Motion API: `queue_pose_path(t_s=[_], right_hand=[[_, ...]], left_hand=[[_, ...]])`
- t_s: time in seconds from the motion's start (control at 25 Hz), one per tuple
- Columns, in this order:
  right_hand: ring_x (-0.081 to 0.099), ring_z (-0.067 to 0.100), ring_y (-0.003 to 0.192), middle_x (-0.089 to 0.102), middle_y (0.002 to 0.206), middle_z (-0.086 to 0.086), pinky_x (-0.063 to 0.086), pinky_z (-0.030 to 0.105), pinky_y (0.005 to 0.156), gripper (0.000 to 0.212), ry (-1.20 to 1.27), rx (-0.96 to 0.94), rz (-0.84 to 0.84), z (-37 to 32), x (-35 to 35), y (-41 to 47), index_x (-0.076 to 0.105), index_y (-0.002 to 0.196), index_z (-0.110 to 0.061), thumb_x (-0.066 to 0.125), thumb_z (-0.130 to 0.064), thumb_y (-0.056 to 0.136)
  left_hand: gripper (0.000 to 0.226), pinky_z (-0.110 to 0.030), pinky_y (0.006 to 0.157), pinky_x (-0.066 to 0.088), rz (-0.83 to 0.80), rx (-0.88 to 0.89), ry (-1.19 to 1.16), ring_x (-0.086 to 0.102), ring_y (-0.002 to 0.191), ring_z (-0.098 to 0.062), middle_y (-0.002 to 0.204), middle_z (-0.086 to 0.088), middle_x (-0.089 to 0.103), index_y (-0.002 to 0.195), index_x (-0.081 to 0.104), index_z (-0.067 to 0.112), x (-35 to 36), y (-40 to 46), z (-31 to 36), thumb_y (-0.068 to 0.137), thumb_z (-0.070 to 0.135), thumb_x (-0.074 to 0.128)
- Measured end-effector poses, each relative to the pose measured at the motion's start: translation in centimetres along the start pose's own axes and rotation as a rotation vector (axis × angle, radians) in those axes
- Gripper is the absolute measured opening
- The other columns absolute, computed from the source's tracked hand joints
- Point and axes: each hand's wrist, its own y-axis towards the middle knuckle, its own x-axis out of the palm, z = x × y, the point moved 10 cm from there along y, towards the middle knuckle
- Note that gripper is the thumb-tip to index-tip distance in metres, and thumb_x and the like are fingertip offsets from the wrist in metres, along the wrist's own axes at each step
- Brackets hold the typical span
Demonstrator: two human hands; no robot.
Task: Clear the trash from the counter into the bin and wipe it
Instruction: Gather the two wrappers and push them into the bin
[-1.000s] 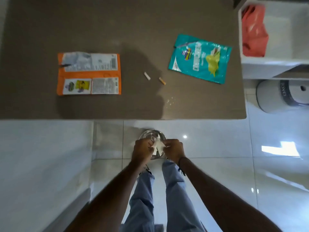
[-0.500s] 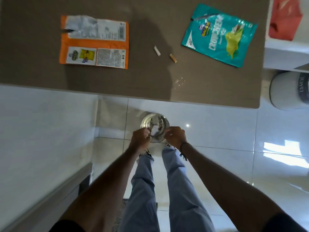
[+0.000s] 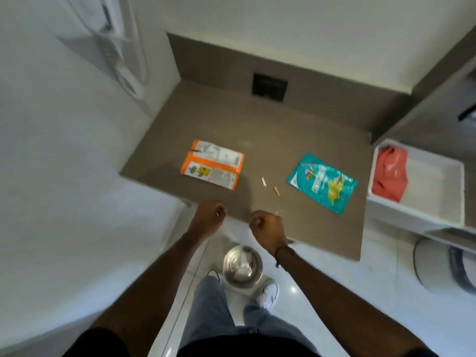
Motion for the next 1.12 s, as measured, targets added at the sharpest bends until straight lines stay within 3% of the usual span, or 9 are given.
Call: queue_pose_path(t_s=[0.12,0.28,0.4,0.56,0.64,0.72,0.84,1.0,1.12], right_hand=[[0.073,0.022,0.085,0.079,0.09,0.0,0.053,0.026,0.075,0.03,0.053,0.001,0.074,-4.2,-0.7,3.6,0.079,0.09,-0.016,0.05,-0.014,0.082],[0.07,0.028,0.093,0.075,0.096,0.004,0.046,0.026,0.073,0.037,0.084,0.169,0.114,-7.0,0.6,9.2,0.067,0.106,-0.016,0.06,-0.036,0.076],[0.07,0.03,0.1,0.075,0.108,0.009,0.051,0.029,0.073,0.039,0.0,0.256,0.08,-7.8,3.0,12.8,0.068,0.108,-0.013,0.069,-0.037,0.077],[0.073,0.027,0.099,0.075,0.108,0.007,0.061,0.033,0.07,0.042,0.288,0.546,0.114,-5.9,4.7,14.4,0.072,0.111,-0.015,0.079,-0.035,0.074],[0.074,0.028,0.091,0.076,0.102,0.01,0.062,0.041,0.077,0.033,0.384,0.621,0.089,-5.0,4.6,15.2,0.075,0.107,-0.01,0.079,-0.023,0.077],[0.07,0.021,0.066,0.075,0.087,0.012,0.06,0.03,0.057,0.026,0.519,0.649,0.082,-5.0,3.2,15.6,0.077,0.103,-0.003,0.075,-0.01,0.079],[0.053,0.011,0.043,0.066,0.065,0.008,0.041,0.017,0.037,0.018,0.596,0.629,0.138,-4.3,-1.6,15.7,0.076,0.094,0.001,0.071,-0.007,0.079],[0.052,0.014,0.055,0.061,0.061,0.001,0.037,0.019,0.048,0.014,0.516,0.642,0.303,1.5,-11.7,12.7,0.069,0.071,-0.012,0.069,-0.019,0.083],[0.055,0.018,0.065,0.065,0.072,0.006,0.036,0.024,0.053,0.013,0.511,0.674,0.437,8.0,-18.2,9.6,0.07,0.075,-0.01,0.069,-0.02,0.083]], left_hand=[[0.013,-0.035,0.081,0.053,0.118,0.009,-0.017,0.071,0.096,-0.033,0.094,-0.02,0.077,0.086,0.074,0.001,-4.8,3.2,0.5,0.089,0.003,0.061],[0.044,-0.047,0.108,0.045,0.324,-0.144,0.037,0.052,0.127,-0.038,0.132,-0.022,0.059,0.129,0.058,0.002,-10.9,8.2,-1.9,0.087,0.012,0.067],[0.056,-0.047,0.11,0.043,0.19,-0.218,0.108,0.053,0.129,-0.041,0.136,-0.025,0.058,0.134,0.051,-0.004,-11.6,12.7,-4.2,0.087,0.018,0.071],[0.014,-0.049,0.09,0.059,0.087,-0.308,-0.285,0.072,0.097,-0.038,0.104,-0.025,0.073,0.097,0.069,-0.004,-11.6,16.6,-6.4,0.083,-0.003,0.07],[0.018,-0.042,0.082,0.057,-0.013,-0.395,-0.514,0.069,0.088,-0.033,0.1,-0.022,0.07,0.103,0.07,-0.003,-11.1,17.5,-7.3,0.087,-0.009,0.064],[0.026,-0.043,0.086,0.056,-0.166,-0.383,-0.6,0.07,0.094,-0.038,0.11,-0.023,0.07,0.118,0.068,-0.006,-10.3,18.4,-6.1,0.094,-0.007,0.059],[0.031,-0.04,0.084,0.058,-0.298,-0.305,-0.609,0.071,0.106,-0.04,0.119,-0.023,0.072,0.128,0.066,-0.001,-8.9,19.6,-1.5,0.098,0.004,0.06],[0.03,-0.052,0.098,0.059,-0.427,-0.132,-0.505,0.072,0.108,-0.043,0.12,-0.026,0.073,0.124,0.068,-0.003,-2.2,20.0,8.5,0.094,0.001,0.065],[0.022,-0.06,0.096,0.057,-0.422,-0.012,-0.424,0.074,0.101,-0.041,0.109,-0.029,0.075,0.109,0.072,-0.011,4.0,18.8,16.0,0.088,-0.005,0.07]])
